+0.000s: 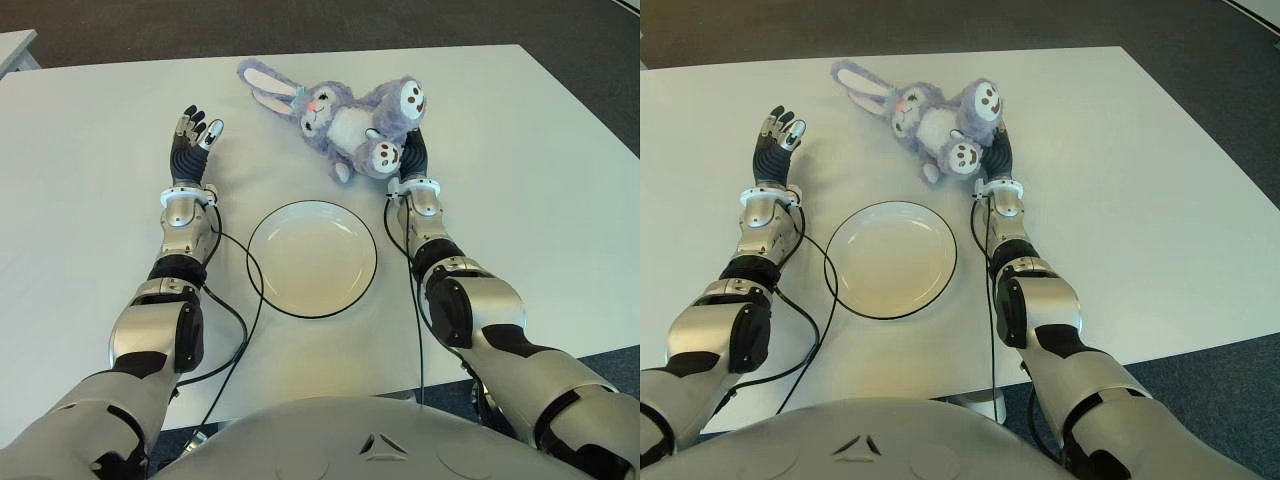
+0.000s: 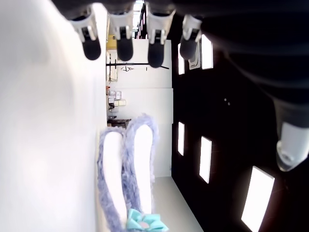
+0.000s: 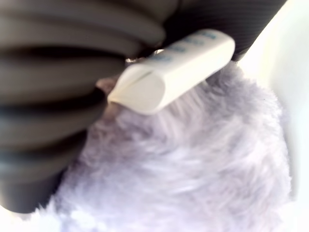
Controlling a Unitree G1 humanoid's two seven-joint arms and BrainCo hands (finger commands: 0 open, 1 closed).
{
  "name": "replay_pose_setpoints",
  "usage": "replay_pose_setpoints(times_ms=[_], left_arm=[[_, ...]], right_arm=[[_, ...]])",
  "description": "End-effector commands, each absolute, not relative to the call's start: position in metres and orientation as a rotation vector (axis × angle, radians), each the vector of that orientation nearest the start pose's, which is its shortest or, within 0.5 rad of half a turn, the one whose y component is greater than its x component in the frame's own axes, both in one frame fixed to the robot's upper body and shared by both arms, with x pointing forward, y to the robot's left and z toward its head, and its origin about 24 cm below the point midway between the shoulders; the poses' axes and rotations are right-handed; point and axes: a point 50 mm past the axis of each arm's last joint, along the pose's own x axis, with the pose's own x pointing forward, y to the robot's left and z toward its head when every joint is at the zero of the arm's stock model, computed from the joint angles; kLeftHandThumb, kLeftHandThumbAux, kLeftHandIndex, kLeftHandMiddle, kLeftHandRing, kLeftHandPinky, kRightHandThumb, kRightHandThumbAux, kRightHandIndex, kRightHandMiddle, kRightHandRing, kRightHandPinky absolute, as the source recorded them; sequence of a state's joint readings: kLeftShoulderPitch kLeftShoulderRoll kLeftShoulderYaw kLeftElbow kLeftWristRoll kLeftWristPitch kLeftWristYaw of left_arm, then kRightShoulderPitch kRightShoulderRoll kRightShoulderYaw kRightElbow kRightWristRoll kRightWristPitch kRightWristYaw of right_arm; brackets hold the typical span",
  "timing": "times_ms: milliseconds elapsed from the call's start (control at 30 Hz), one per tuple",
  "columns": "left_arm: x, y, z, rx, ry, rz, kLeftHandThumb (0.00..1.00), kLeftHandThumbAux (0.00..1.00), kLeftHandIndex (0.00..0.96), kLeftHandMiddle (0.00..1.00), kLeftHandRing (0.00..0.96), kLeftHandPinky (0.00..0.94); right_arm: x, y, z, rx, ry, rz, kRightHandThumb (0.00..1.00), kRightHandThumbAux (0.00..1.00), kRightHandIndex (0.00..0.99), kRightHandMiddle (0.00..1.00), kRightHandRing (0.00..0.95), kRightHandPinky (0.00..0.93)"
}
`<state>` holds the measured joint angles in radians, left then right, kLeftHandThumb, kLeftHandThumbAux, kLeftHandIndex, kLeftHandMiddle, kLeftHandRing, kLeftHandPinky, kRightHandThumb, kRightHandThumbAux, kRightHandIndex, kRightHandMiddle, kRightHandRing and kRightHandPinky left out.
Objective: Put the doll into the plate.
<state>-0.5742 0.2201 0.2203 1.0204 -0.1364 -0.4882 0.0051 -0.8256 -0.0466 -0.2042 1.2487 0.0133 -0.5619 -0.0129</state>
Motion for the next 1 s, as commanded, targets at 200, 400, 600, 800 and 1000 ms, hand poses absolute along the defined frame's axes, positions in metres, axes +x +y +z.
replay_pose_setpoints(times_ms=[200, 400, 600, 800, 1000], left_arm=[[0.3173, 0.2261, 0.0027, 0.000, 0.068, 0.212, 0.000, 0.499, 0.018, 0.108, 0.055, 0.000], [0.3173, 0.2254, 0.0023, 0.002, 0.070, 0.209, 0.000, 0.505, 0.017, 0.112, 0.058, 0.000], [0.3175, 0.2252, 0.0023, 0.006, 0.071, 0.209, 0.000, 0.508, 0.017, 0.113, 0.060, 0.000], [0.3178, 0.2250, 0.0024, 0.009, 0.074, 0.211, 0.000, 0.512, 0.030, 0.113, 0.060, 0.000], [0.3181, 0.2246, 0.0026, 0.001, 0.073, 0.213, 0.000, 0.516, 0.034, 0.108, 0.055, 0.000]], right_arm=[[0.3623, -0.1356, 0.0415, 0.048, -0.029, -0.002, 0.042, 0.741, 0.050, 0.077, 0.087, 0.120], [0.3625, -0.1358, 0.0421, 0.051, -0.032, -0.002, 0.043, 0.740, 0.050, 0.078, 0.088, 0.117], [0.3627, -0.1356, 0.0428, 0.054, -0.036, -0.002, 0.048, 0.748, 0.051, 0.079, 0.087, 0.118], [0.3627, -0.1355, 0.0430, 0.057, -0.038, -0.003, 0.056, 0.758, 0.051, 0.080, 0.089, 0.123], [0.3627, -0.1352, 0.0434, 0.055, -0.042, -0.006, 0.064, 0.761, 0.049, 0.081, 0.095, 0.134]])
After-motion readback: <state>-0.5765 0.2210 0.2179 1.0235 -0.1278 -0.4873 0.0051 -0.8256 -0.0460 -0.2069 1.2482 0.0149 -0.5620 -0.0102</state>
